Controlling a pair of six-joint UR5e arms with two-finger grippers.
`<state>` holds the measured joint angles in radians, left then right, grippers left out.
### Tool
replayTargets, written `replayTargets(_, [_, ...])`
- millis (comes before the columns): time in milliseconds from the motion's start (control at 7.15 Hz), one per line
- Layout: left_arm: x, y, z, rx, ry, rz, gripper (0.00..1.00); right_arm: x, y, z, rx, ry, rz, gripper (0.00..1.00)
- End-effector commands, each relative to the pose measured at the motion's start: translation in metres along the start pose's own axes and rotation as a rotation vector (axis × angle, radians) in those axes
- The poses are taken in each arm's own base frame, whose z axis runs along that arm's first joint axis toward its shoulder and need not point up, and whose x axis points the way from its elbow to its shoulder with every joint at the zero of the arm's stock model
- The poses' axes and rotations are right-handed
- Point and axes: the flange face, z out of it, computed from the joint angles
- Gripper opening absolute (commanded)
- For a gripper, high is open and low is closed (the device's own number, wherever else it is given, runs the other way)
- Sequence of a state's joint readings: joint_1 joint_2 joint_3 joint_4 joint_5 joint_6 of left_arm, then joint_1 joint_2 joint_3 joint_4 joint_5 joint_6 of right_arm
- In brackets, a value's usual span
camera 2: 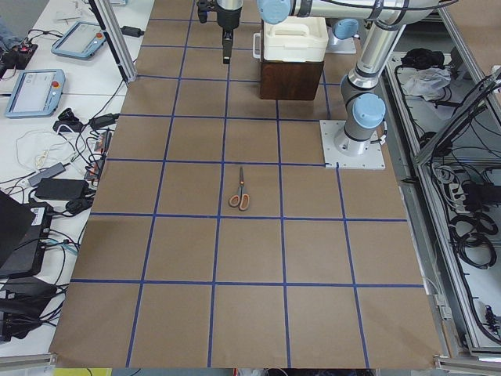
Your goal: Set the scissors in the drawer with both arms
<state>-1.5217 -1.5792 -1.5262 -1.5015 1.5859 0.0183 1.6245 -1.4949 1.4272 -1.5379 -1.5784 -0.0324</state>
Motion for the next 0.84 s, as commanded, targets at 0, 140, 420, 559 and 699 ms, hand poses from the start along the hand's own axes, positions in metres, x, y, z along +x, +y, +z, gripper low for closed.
replayTargets(0, [0.002, 0.000, 0.002, -0.010, 0.021, 0.000, 1.00, 0.001, 0.000, -0.002, 0.004, -0.001, 0.002, 1.00])
replayTargets(140, [0.002, 0.000, 0.002, -0.010, 0.020, 0.000, 1.00, 0.000, 0.001, -0.001, 0.001, -0.001, 0.000, 1.00])
replayTargets(420, [0.001, 0.000, 0.003, -0.012, 0.014, 0.000, 1.00, 0.001, -0.002, 0.011, -0.032, -0.002, 0.017, 1.00])
replayTargets(559, [0.000, 0.004, 0.005, -0.016, 0.009, 0.032, 1.00, 0.001, 0.000, 0.007, -0.018, 0.000, 0.072, 1.00])
replayTargets(699, [-0.008, 0.012, 0.005, -0.030, 0.006, 0.130, 1.00, -0.002, -0.002, 0.010, -0.020, -0.001, 0.292, 1.00])
